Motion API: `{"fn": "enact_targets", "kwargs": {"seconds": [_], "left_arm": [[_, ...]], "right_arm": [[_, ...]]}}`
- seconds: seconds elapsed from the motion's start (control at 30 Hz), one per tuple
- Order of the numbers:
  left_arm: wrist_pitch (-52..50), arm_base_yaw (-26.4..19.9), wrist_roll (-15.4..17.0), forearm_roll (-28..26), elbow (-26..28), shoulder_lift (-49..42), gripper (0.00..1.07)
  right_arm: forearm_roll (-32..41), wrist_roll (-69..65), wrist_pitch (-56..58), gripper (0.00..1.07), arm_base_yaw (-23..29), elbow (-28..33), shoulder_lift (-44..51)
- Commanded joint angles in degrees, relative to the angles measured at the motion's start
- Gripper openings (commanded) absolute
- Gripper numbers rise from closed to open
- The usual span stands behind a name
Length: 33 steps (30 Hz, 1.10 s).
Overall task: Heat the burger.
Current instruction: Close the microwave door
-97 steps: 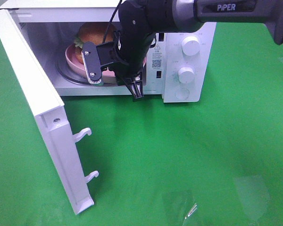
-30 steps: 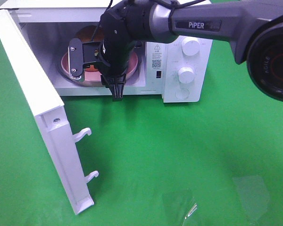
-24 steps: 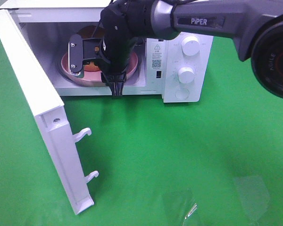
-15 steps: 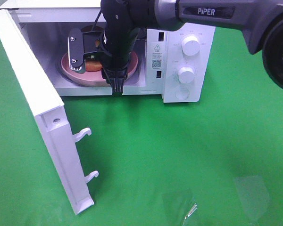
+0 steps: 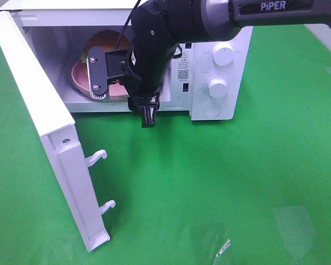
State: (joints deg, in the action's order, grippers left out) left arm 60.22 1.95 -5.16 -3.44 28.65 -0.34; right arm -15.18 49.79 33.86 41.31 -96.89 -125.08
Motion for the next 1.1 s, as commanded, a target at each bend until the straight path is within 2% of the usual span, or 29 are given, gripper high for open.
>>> {"fn": "enact_targets", "kwargs": {"seconds": [0.03,0.07,0.13,0.2,0.6,0.8,1.1], "left_arm": [[-0.86,0.23,0.11,-0.17,-0.23,-1.32,0.98],[-0.86,0.23,0.11,-0.17,-0.23,-1.32,0.98],[-0.86,0.23,0.11,-0.17,-0.23,-1.32,0.98],[-0.86,0.23,0.17,-0.17,-0.23,-1.32,0.98],[-0.86,0.23,0.17,-0.17,-0.23,-1.32,0.98],[-0.86,0.23,0.17,-0.17,-0.23,-1.32,0.98],[-0.86,0.23,0.17,-0.17,-0.23,-1.32,0.98]], "right_arm": [[-0.34,0.11,-0.92,0.65,0.17,2.01,1.83],[-0.34,0.11,-1.43,0.69,0.17,3.84,3.09],[-0.34,0.11,-1.43,0.69,0.17,3.84,3.09],[-0.52,-0.40,-2.98,0.73,0.17,7.22,5.39],[-2.29,-4.41,-5.61,0.73,0.00,16.39,12.55],[-2.29,-11.23,-5.84,0.73,-0.74,21.20,17.25],[-2.35,-32.60,-4.93,0.76,-0.74,28.82,27.73]]}}
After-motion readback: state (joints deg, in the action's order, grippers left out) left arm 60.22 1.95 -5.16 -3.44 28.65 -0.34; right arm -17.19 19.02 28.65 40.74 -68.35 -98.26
